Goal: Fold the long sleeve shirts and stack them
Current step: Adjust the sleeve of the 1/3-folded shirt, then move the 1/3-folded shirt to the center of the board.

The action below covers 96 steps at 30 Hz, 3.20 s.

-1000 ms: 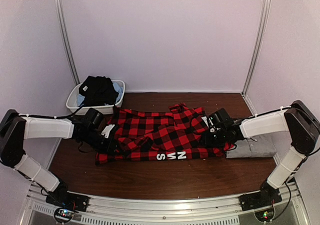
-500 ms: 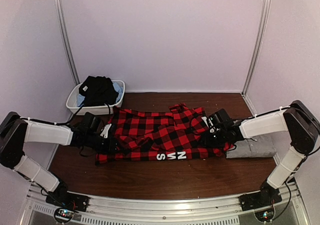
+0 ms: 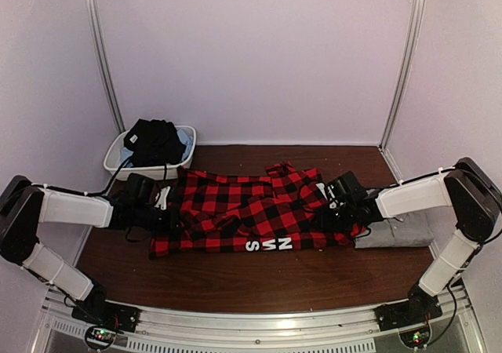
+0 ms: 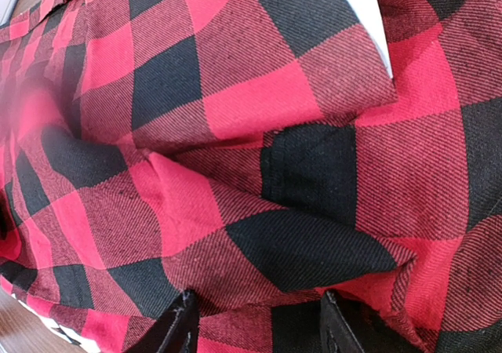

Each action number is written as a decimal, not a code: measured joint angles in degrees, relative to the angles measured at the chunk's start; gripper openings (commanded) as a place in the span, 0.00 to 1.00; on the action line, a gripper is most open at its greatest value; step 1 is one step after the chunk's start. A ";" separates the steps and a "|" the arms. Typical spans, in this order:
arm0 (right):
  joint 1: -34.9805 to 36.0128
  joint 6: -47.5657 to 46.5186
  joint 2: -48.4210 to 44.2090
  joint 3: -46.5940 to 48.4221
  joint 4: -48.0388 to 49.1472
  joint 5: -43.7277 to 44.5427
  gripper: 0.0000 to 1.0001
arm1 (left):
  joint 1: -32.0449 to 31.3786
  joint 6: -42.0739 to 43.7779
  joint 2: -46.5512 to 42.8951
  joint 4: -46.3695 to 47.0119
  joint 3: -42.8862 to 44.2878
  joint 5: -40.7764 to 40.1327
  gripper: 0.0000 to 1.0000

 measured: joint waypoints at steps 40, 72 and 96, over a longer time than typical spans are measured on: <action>0.26 -1.40 -5.44 -1.75 -4.90 2.82 0.54 | 6.84 13.53 -1.86 -31.12 12.81 -8.37 0.35; 0.55 -6.64 6.51 8.28 -4.81 8.90 0.52 | -3.13 7.89 8.92 -5.07 5.77 0.31 0.56; 19.80 7.61 -3.89 -5.20 -3.48 18.95 0.53 | -5.03 0.11 -9.51 -9.44 -7.69 -11.50 0.57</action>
